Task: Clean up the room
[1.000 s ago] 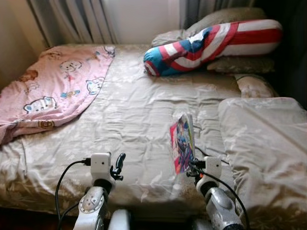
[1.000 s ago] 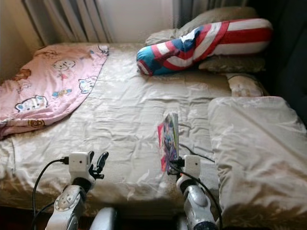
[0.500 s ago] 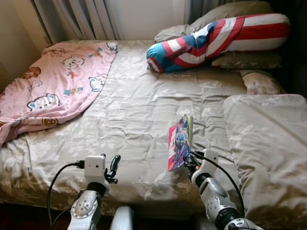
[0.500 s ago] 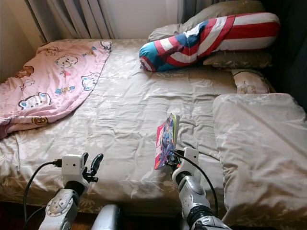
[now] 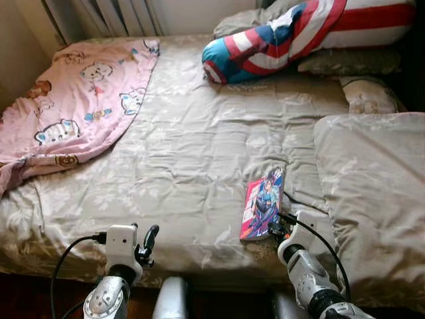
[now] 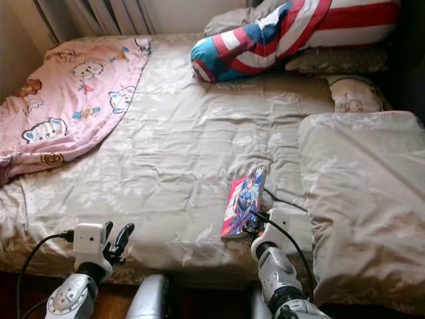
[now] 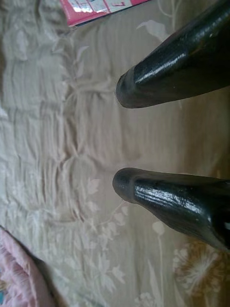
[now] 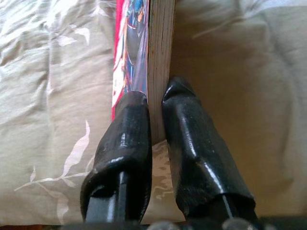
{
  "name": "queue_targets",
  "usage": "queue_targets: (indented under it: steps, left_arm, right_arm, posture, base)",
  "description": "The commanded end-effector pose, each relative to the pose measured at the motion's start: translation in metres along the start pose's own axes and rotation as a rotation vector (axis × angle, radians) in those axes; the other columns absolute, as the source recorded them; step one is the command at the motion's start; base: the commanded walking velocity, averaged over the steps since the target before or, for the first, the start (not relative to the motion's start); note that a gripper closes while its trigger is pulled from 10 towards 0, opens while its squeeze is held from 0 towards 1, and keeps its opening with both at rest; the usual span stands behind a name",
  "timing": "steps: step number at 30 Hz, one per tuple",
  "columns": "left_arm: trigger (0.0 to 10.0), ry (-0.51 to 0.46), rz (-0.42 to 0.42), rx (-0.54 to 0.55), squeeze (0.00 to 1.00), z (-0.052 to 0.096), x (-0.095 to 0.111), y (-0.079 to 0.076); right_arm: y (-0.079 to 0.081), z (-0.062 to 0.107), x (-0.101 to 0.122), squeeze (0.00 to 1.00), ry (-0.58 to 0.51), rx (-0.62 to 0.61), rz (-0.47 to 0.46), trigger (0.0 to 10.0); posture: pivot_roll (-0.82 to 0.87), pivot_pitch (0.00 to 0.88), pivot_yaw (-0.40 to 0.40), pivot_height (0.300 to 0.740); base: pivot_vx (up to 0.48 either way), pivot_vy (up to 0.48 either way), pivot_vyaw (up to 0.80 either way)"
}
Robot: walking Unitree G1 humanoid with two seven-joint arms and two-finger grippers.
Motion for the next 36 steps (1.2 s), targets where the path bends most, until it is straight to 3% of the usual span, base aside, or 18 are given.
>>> queue_targets:
  steps: [1, 12, 21, 36]
  left_arm:
    - [10.0, 0.012, -0.008, -0.003, 0.0, 0.003, 0.0, 0.003]
    - [10.0, 0.035, -0.017, -0.007, 0.0, 0.011, -0.001, 0.006]
    - [10.0, 0.049, -0.022, -0.012, 0.0, 0.015, -0.001, 0.006]
    - [10.0, 0.072, -0.032, -0.022, 0.0, 0.024, -0.003, 0.009]
  right_arm:
    - [0.002, 0.0, -0.007, 0.0, 0.028, -0.002, 0.001, 10.0]
    - [-0.006, 0.0, 0.003, 0.0, 0.04, -0.021, 0.08, 10.0]
    - [-0.01, 0.001, -0.002, 0.0, 0.093, -0.007, 0.161, 10.0]
    - [-0.041, 0.011, -0.004, 0.0, 0.126, -0.103, 0.262, 10.0]
  posture:
    - [0.14, 0.2, 0.106, 0.641]
    - [0.16, 0.224, 0.117, 0.641]
    - [0.16, 0.242, 0.124, 0.641]
    - [0.18, 0.257, 0.139, 0.641]
  base:
    - [0.0, 0.0, 0.0]
    - [0.0, 0.0, 0.0]
    - [0.0, 0.0, 0.0]
    - [0.0, 0.0, 0.0]
Point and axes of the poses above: a point about 5 cm out from each wrist's last joint towards the gripper, its own z axis pointing back from the gripper into the wrist, its own x axis along the axis of the wrist's last joint, y = z × x, the point moved 4 cm from there along -z, pointing out of the wrist towards the gripper, and after that the axes turned 13 degrees about -z, right-handed, at the moved point
